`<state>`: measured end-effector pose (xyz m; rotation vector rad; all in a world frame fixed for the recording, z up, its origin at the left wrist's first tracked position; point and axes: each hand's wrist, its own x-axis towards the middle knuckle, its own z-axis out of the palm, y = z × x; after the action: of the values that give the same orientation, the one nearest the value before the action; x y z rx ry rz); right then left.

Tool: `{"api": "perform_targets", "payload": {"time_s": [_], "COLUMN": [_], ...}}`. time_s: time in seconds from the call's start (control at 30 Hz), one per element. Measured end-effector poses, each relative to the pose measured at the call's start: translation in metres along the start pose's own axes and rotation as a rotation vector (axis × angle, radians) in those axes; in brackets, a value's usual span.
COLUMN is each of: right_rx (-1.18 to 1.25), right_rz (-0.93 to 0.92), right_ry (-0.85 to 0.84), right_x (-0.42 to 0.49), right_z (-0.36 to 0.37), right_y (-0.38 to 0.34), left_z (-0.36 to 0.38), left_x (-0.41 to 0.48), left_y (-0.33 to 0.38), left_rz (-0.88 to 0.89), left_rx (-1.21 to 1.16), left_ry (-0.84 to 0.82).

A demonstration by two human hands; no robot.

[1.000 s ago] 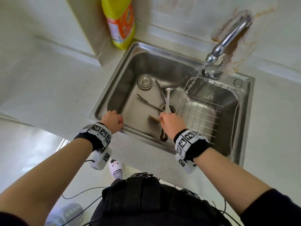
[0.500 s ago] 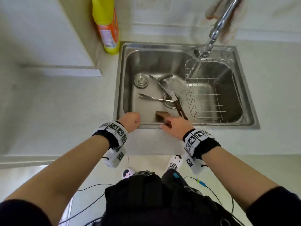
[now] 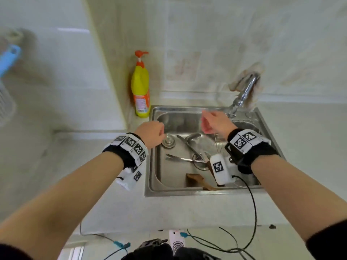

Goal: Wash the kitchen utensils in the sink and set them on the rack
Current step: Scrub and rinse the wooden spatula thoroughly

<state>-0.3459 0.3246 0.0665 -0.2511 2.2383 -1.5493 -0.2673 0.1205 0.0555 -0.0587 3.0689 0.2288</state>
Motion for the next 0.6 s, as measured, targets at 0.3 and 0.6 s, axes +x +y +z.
{"api": "perform_targets", "payload": {"time_s": [0.3, 0.6], "right_rx": [0.539, 1.026], "right_rz": [0.13, 0.23], "right_ry": [-0.036, 0.006], "right_x": [-0.015, -0.069], "right_z": [0.013, 0.032], "right_y": [-0.012, 0.01], "left_z": [0.002, 0.004], "left_x": [-0.001, -0.04], "left_y": [0.022, 0.055], "left_rz": [-0.012, 0.05], "left_rx": [-0.034, -0.083], "left_ry": [0.067, 0.073]}}
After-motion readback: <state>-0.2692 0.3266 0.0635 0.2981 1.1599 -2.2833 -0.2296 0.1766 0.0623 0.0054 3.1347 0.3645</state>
